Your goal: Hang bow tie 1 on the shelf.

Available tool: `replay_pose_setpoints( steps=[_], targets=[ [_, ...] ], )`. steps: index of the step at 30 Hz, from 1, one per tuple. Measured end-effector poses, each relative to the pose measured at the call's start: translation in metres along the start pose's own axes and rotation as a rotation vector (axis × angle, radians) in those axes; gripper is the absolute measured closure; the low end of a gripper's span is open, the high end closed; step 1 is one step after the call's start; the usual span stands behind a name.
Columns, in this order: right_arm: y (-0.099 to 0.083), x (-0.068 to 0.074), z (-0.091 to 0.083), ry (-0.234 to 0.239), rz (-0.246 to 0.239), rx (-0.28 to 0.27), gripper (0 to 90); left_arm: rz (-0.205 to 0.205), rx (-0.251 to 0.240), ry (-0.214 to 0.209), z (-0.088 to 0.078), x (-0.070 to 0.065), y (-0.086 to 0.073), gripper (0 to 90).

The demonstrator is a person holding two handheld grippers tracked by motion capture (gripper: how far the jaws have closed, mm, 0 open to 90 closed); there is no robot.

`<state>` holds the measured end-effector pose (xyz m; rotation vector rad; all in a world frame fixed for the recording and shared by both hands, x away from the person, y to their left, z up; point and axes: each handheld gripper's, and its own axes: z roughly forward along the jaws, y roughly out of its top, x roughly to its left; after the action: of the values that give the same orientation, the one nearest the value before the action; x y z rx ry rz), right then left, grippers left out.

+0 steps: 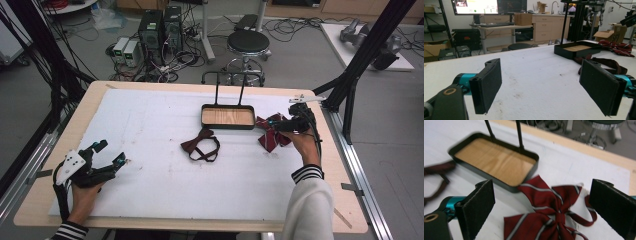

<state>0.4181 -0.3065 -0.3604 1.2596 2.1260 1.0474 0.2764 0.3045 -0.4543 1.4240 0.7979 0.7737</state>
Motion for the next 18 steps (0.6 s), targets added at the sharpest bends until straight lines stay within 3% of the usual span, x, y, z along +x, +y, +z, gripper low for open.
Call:
replay_pose_setpoints(
  steps=[5,6,8,18],
  targets=[
    [0.001,-0.003,0.008,-0.014,-0.006,0.038,8.3,0.0,-0.001,0.001,0.0,0.0,0.0,18.5],
    [0.0,-0.004,0.011,-0.014,-0.021,0.057,14.2,0.0,0.0,0.0,0.0,0.0,0.0,18.5],
    [-0.001,-0.006,0.015,-0.019,-0.042,0.085,14.4,0.0,-0.001,0.001,0.0,0.0,0.0,18.5],
    [-0.002,-0.017,0.029,-0.025,-0.028,0.198,16.2,0.007,0.007,0.003,0.001,0.0,0.0,18.5]
  ],
)
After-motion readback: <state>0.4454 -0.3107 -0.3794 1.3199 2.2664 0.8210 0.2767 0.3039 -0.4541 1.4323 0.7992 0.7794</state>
